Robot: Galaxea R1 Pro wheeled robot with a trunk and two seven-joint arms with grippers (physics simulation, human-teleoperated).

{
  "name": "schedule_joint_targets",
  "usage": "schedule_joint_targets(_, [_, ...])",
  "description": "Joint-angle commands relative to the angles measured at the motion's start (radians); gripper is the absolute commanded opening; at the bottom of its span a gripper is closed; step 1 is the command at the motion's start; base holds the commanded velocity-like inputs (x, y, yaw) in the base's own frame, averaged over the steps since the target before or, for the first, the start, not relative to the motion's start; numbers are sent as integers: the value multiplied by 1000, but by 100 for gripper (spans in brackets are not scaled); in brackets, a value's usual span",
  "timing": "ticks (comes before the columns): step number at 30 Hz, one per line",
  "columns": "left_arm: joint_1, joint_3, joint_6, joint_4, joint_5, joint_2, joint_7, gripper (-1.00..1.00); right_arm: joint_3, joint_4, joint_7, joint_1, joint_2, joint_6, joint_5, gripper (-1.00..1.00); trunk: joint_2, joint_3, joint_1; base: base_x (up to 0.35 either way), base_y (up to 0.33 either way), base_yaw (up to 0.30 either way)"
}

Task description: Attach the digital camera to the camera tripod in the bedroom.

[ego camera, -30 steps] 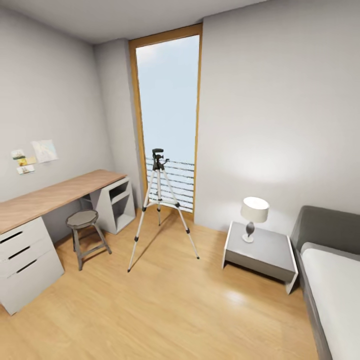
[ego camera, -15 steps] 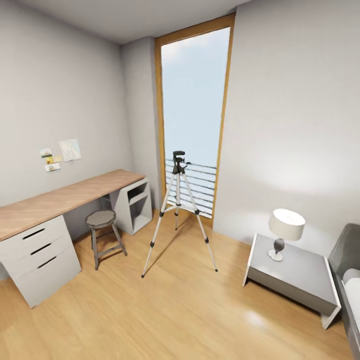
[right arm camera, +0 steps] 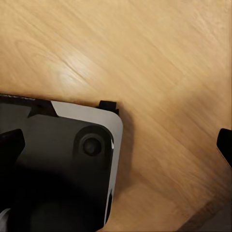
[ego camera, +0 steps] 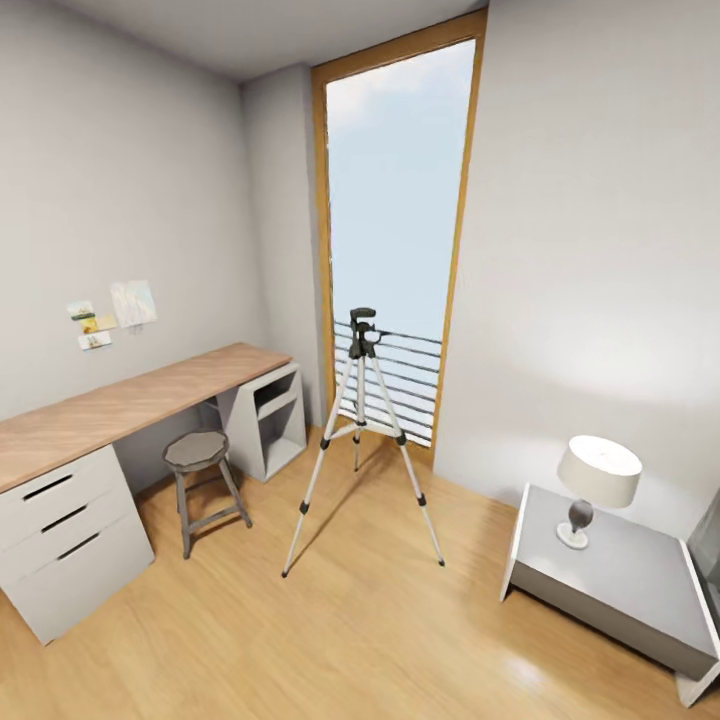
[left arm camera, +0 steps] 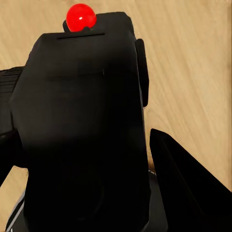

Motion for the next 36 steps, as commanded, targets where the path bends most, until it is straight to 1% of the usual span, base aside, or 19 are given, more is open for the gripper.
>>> schedule_joint_targets(1, [0, -9, 2, 0, 7, 0, 1, -100, -9, 3, 2, -1, -1, -3, 9, 100, -1, 0, 1, 326, 0, 2])
schedule_joint_targets(21, [0, -10, -8, 0, 6, -1, -1, -100, -9, 3, 2, -1, -1, -3, 9, 100, -1, 0, 1, 322, 0, 0])
schedule_joint_targets(36, [0, -8, -9, -2, 5, -4, 0, -100, -9, 3, 2, -1, -1, -3, 9, 100, -1, 0, 1, 37, -6, 0])
